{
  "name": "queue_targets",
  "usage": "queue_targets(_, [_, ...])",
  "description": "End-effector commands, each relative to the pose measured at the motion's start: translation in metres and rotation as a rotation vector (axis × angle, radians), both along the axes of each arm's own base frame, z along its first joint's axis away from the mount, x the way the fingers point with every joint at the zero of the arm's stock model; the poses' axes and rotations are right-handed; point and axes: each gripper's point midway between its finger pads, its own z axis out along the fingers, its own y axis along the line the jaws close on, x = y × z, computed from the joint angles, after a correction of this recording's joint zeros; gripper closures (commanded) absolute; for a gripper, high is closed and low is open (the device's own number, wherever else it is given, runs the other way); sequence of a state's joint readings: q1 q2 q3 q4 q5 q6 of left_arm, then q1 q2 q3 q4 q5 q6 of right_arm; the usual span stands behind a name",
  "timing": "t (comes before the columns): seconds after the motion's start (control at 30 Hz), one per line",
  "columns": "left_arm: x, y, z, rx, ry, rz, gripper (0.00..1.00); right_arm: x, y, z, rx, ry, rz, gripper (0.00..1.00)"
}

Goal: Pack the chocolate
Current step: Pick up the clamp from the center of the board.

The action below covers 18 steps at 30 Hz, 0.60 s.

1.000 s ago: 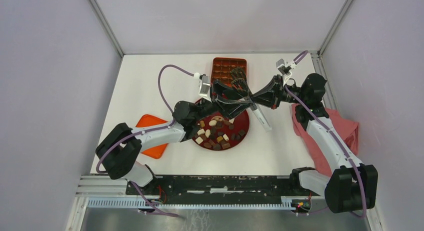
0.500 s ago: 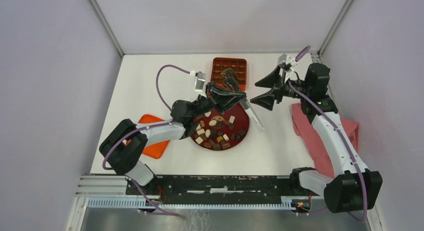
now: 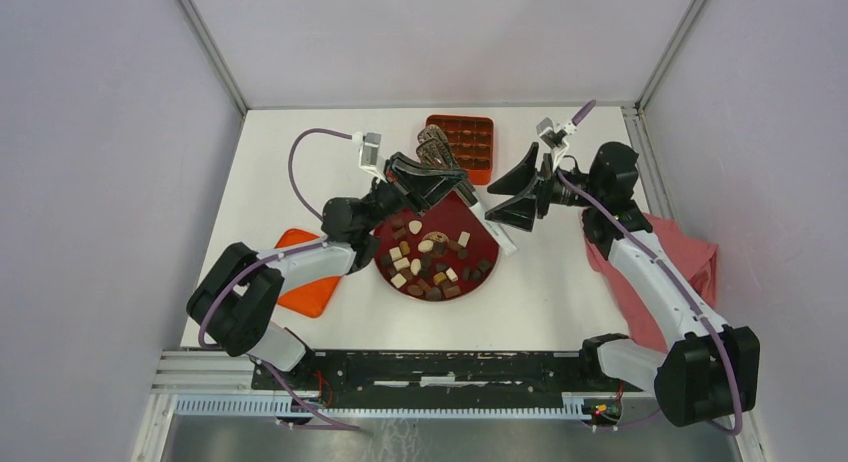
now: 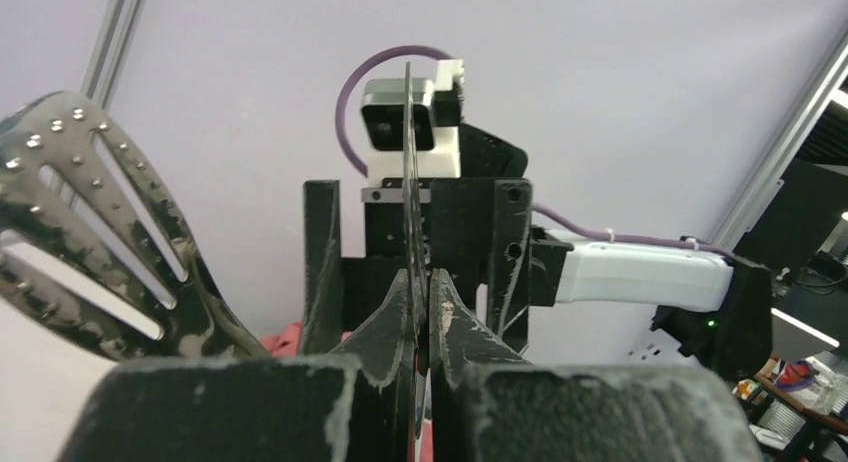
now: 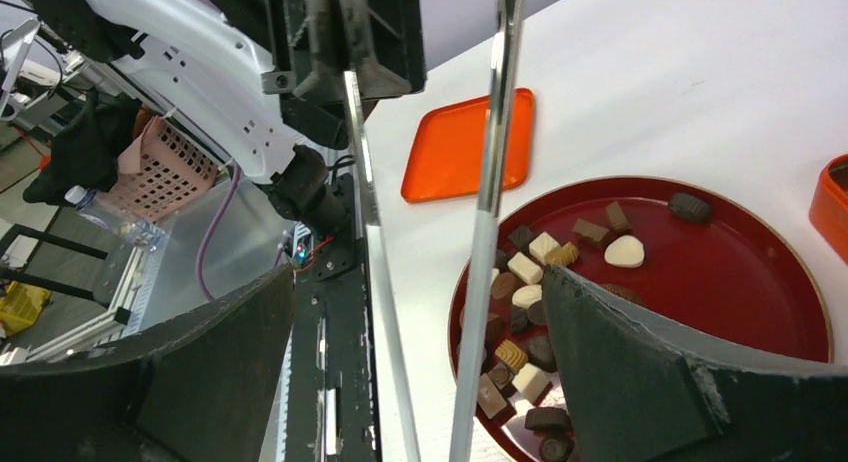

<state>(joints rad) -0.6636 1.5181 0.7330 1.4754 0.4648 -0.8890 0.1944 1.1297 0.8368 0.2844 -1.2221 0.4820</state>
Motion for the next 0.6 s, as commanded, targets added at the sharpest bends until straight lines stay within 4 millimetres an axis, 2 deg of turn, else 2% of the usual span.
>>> queue_targets(0.0, [-0.047, 0.036, 0.09, -0.258, -0.265, -0.033, 0.98, 0.006, 0.01, 0.032, 0.014, -0.053, 0.001, 0.02])
queue_targets(0.13, [-0.054, 0.04, 0.11, -0.291, -0.304, -0.047, 0.98, -0.002, 0.022, 0.025, 0.031, 0.02, 0.059, 0.02])
queue_targets(0.23, [-0.055, 0.042, 0.121, -0.312, -0.321, -0.054, 0.98, -0.01, 0.032, 0.028, 0.046, 0.047, 0.104, 0.02])
queue_targets(0.3, [-0.055, 0.042, 0.127, -0.326, -0.322, -0.062, 0.98, -0.015, 0.037, 0.035, 0.065, 0.07, 0.136, 0.02])
queue_targets(0.43, [-0.058, 0.042, 0.134, -0.348, -0.327, -0.064, 0.98, -0.022, 0.043, 0.063, 0.143, 0.075, 0.173, 0.02])
queue_targets(0.5, [-0.059, 0.045, 0.137, -0.357, -0.329, -0.059, 0.98, -0.025, 0.045, 0.075, 0.178, 0.076, 0.191, 0.06])
queue_targets(0.57, [-0.059, 0.046, 0.138, -0.362, -0.326, -0.056, 0.98, -0.026, 0.046, 0.078, 0.19, 0.087, 0.2, 0.09])
